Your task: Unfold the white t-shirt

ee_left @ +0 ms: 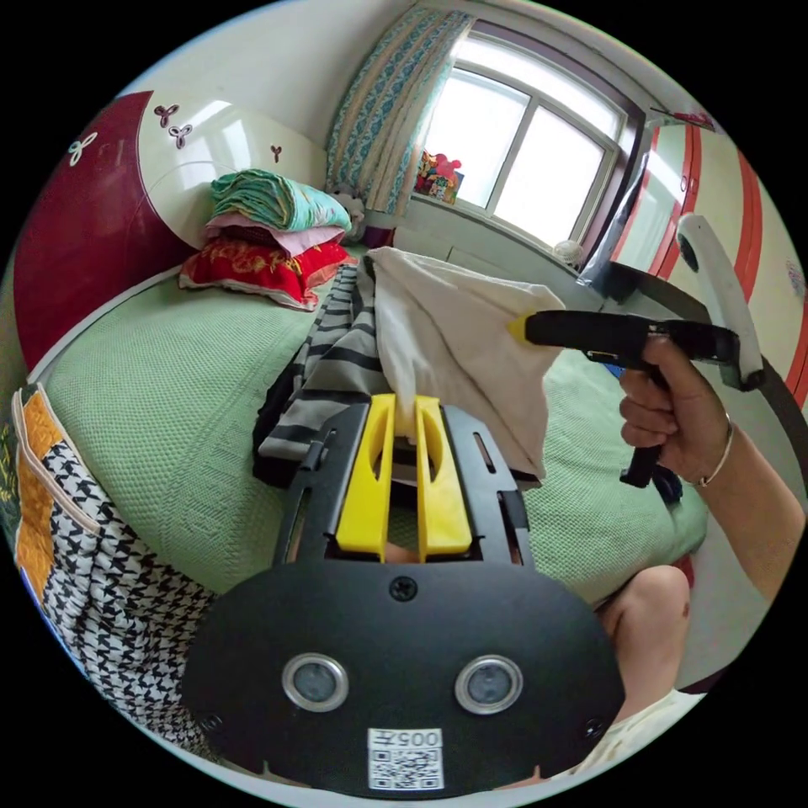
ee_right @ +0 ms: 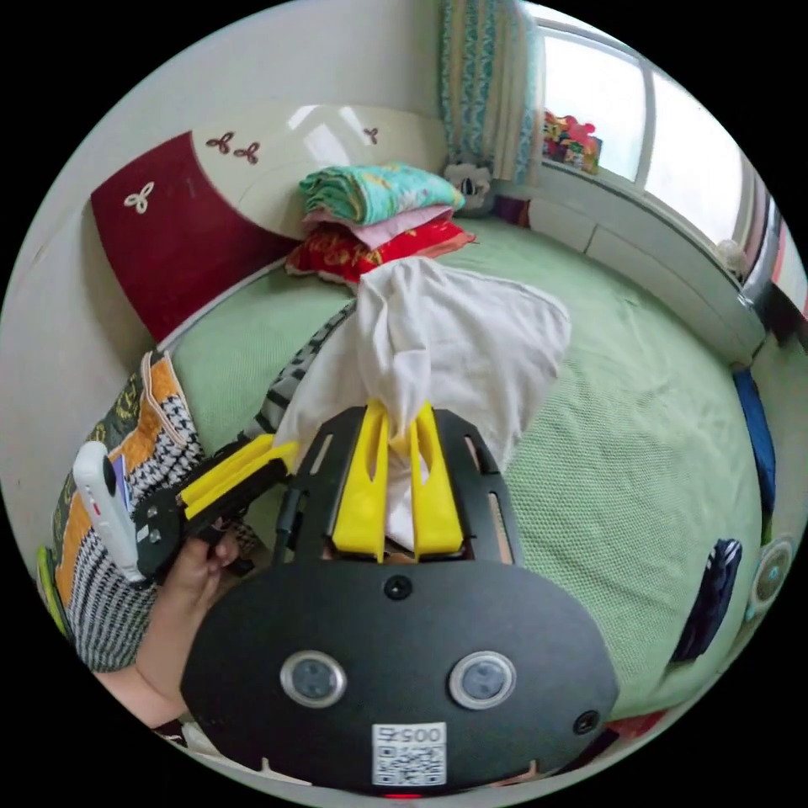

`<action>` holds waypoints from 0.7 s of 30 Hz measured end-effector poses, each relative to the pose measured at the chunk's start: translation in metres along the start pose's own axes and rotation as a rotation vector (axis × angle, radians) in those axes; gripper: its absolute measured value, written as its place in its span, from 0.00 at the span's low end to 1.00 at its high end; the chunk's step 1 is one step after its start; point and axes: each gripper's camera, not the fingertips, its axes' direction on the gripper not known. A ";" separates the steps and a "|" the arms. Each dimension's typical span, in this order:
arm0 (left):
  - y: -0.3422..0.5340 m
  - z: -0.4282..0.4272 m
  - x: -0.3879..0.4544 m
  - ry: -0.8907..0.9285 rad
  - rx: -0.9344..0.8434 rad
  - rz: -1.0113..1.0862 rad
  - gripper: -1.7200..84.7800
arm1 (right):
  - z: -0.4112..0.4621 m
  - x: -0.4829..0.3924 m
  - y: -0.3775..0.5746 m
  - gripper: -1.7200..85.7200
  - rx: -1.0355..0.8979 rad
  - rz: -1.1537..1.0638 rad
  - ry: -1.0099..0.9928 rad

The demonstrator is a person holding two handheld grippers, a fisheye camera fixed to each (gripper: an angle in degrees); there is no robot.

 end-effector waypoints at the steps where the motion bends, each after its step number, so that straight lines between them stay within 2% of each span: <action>1: -0.001 -0.001 0.002 0.003 0.006 0.004 0.08 | -0.007 0.019 0.007 0.02 0.023 0.043 0.014; 10: -0.011 0.004 0.046 -0.068 0.017 0.010 0.08 | -0.044 0.213 0.096 0.01 0.108 0.493 -0.008; 17: -0.045 0.020 0.093 -0.105 -0.091 0.055 0.08 | -0.023 0.326 0.178 0.01 0.023 0.639 0.042; 21: -0.062 0.021 0.124 -0.139 -0.120 0.088 0.08 | 0.005 0.368 0.234 0.01 -0.029 0.746 -0.073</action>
